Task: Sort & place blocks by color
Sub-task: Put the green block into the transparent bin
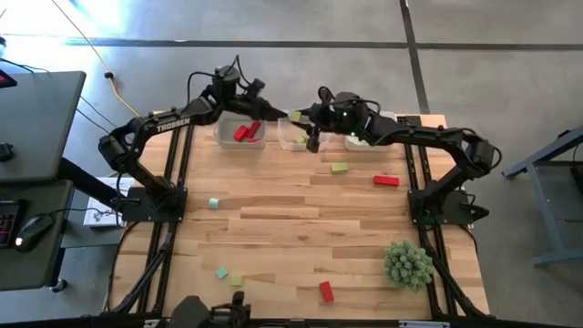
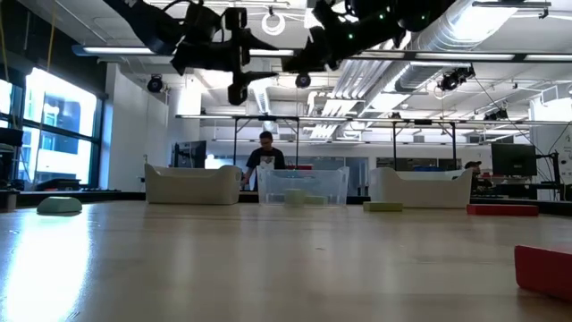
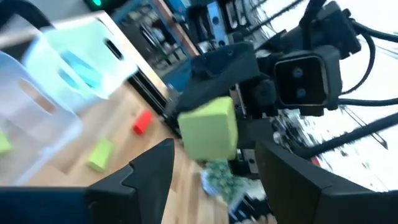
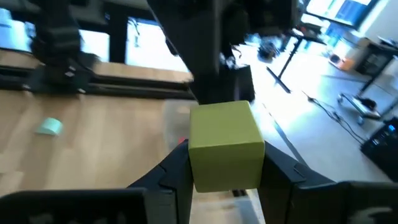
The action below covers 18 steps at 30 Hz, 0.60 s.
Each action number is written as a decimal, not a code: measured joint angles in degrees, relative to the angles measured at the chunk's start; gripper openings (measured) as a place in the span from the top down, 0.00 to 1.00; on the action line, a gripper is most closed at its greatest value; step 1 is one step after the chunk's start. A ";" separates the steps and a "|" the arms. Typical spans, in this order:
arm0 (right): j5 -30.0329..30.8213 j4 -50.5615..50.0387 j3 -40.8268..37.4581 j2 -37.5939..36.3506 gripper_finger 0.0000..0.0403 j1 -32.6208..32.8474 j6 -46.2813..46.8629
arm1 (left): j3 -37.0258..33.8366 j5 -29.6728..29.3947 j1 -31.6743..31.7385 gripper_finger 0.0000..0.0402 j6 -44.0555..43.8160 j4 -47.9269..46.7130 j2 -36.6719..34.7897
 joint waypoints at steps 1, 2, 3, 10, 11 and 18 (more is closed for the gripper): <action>0.02 -0.57 0.00 0.00 0.72 -0.87 -0.02 | 0.00 -0.32 0.51 0.47 0.55 -0.01 0.00; 0.02 -1.16 0.00 0.00 0.72 -1.74 -0.02 | 0.00 -0.68 0.97 0.47 1.29 -0.09 0.00; 0.02 -1.72 0.00 0.00 0.72 -2.67 -0.02 | 0.00 -1.16 1.38 0.47 1.88 -0.19 0.00; -2.93 -5.43 0.00 0.02 0.72 -9.20 2.61 | 0.00 -5.39 3.05 0.47 5.59 -0.53 0.00; -3.11 -5.97 0.00 0.02 0.72 -9.98 3.97 | 0.00 -6.26 3.12 0.47 6.42 -0.52 0.00; -5.42 -7.20 0.02 0.91 0.72 -13.36 7.73 | 0.00 -16.15 3.01 0.47 11.41 -2.22 -0.02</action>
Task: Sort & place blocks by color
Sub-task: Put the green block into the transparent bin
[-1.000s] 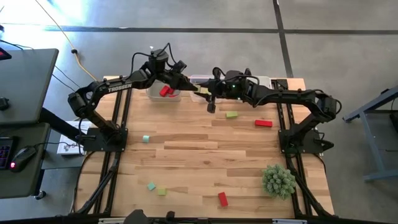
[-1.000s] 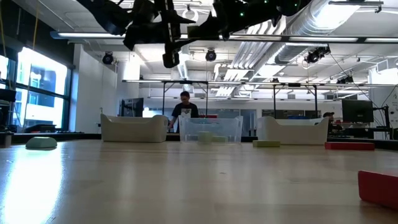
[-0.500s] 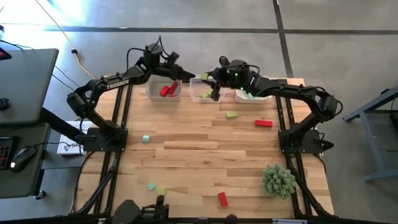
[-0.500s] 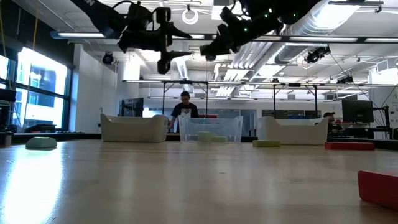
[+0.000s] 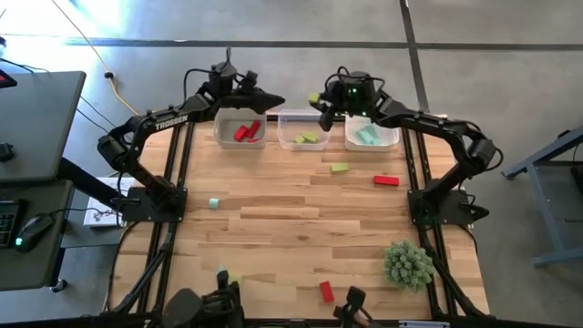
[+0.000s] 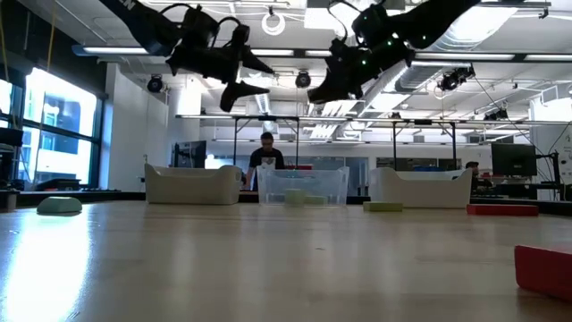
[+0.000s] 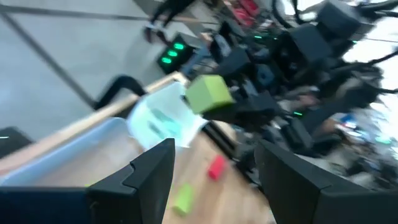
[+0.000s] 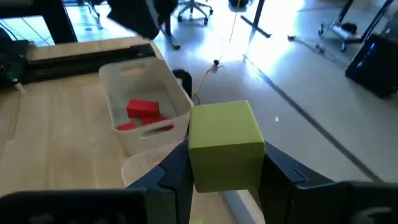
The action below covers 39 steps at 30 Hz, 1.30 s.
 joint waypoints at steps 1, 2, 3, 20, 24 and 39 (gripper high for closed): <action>-0.02 -0.15 0.00 0.61 0.72 -0.16 0.23 | 0.00 -1.35 0.04 0.47 0.78 -0.78 0.00; -0.04 0.01 0.00 1.33 0.72 -0.20 0.44 | 0.00 -2.66 0.05 0.47 1.32 -1.64 0.01; -0.02 -0.07 0.00 2.12 0.72 -0.20 0.94 | 0.00 -4.00 0.07 0.47 1.92 -2.63 0.00; -3.73 -0.53 0.00 12.42 0.72 0.20 8.92 | 0.02 -19.29 -3.10 0.47 10.83 -22.76 -0.09; -4.51 -0.55 0.00 15.20 0.72 0.31 10.44 | 0.02 -20.35 -4.39 0.47 10.82 -24.20 -0.11; -4.91 -4.56 -0.02 17.45 0.71 0.32 10.27 | 0.02 -24.02 -10.37 0.47 9.74 -37.47 -0.33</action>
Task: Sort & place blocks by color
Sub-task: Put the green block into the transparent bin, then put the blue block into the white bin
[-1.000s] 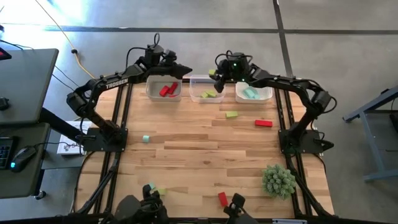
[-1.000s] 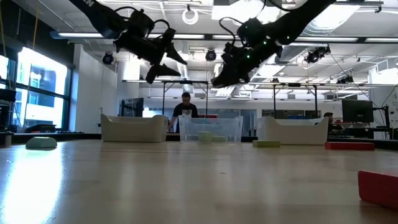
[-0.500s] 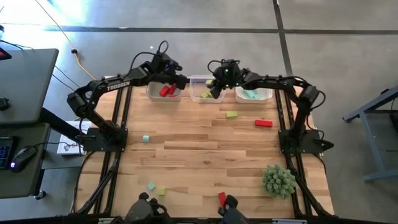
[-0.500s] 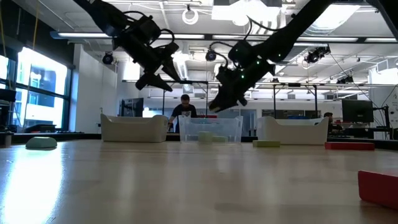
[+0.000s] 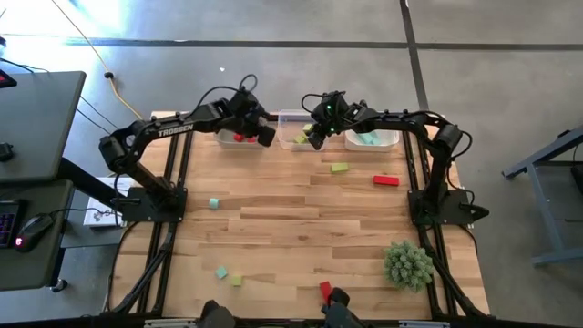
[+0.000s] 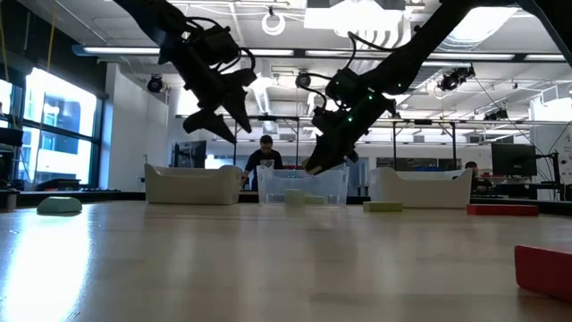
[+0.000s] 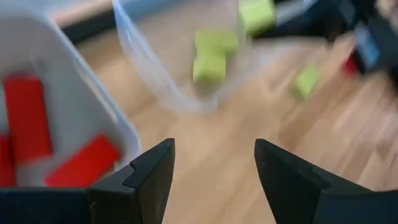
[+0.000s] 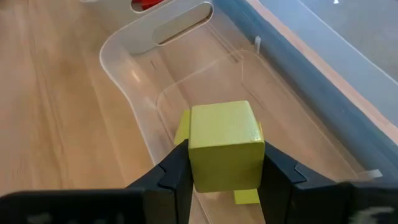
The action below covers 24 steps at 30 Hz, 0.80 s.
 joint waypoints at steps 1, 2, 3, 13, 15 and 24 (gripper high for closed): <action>0.02 -0.01 0.01 0.00 0.70 0.01 -0.03 | 0.00 0.02 -0.51 0.47 -0.11 -1.78 0.00; 0.02 -0.02 0.02 0.00 0.68 0.00 -0.15 | 0.00 0.02 -1.08 0.47 -0.48 -3.69 0.00; 0.02 -0.03 0.00 0.00 0.66 0.00 -0.29 | 0.00 -0.11 -1.66 0.47 -1.00 -5.70 0.00; 0.87 0.25 0.02 0.00 0.52 0.00 -0.49 | 0.00 -7.18 -7.58 0.47 -3.52 -24.35 0.00; 1.01 0.26 0.02 0.00 0.52 0.01 -0.48 | 0.00 -7.32 -8.52 0.47 -4.84 -27.11 -0.06; 1.43 -4.45 3.70 0.00 0.51 0.51 -0.62 | -0.04 -12.96 -14.05 0.47 -9.53 -38.58 -3.89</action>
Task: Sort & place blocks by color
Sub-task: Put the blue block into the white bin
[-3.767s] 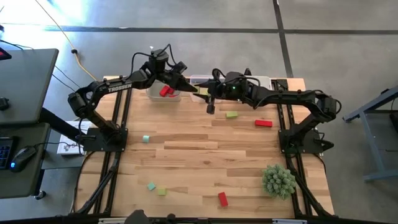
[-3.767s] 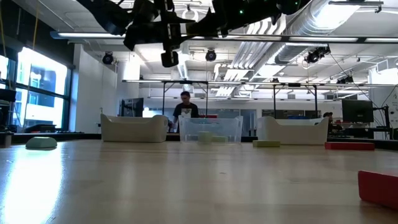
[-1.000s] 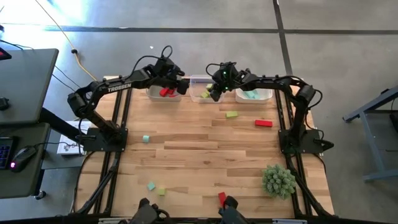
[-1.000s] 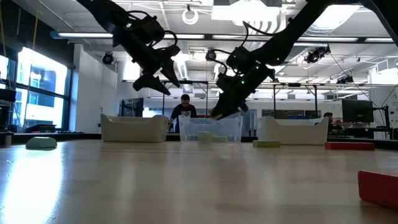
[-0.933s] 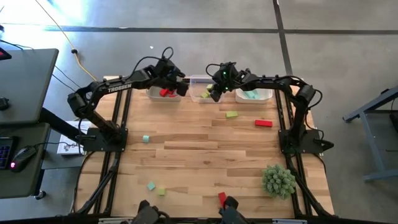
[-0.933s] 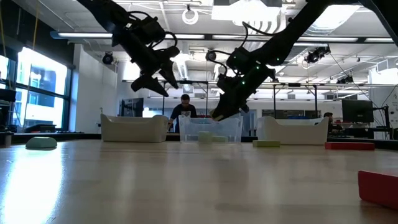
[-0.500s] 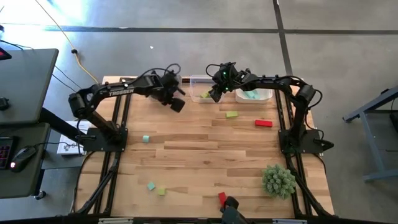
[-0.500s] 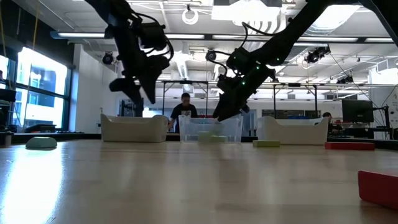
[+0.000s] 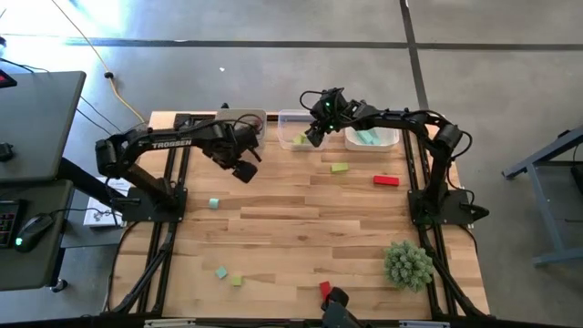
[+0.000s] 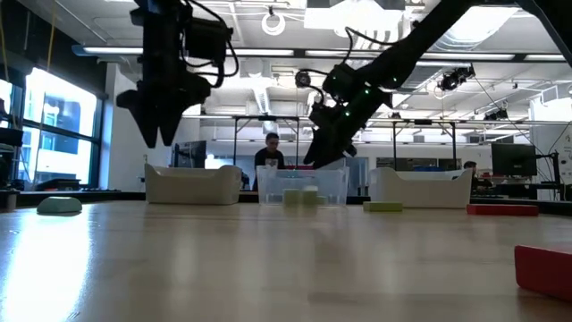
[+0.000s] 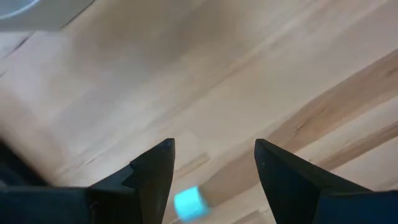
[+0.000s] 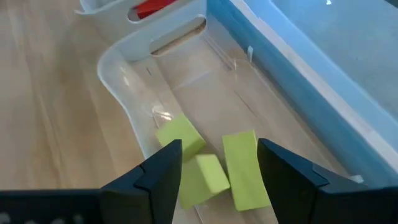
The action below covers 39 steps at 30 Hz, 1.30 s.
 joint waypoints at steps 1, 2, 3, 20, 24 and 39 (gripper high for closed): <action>0.05 -1.34 1.06 0.00 0.51 0.26 -0.68 | -0.27 -0.39 -0.57 0.47 -0.22 -0.47 -0.77; 0.08 -2.55 2.17 0.00 0.51 0.60 -1.31 | -0.76 -0.52 -1.06 0.47 -0.83 -0.58 -1.75; 0.08 -3.67 3.40 0.00 0.51 0.98 -2.02 | -1.39 -0.52 -1.58 0.47 -1.65 -0.56 -2.79; 2.21 -11.99 15.25 0.00 0.51 6.90 -1.87 | -16.79 -1.81 -10.94 0.47 -30.99 -0.28 -17.73; 3.85 -13.03 15.25 0.00 0.51 8.76 -1.81 | -19.15 -1.81 -12.39 0.47 -36.33 -0.23 -17.72; 7.51 -15.93 15.25 0.00 0.51 14.68 -2.29 | -26.98 -1.83 -17.92 0.47 -44.92 6.21 -17.69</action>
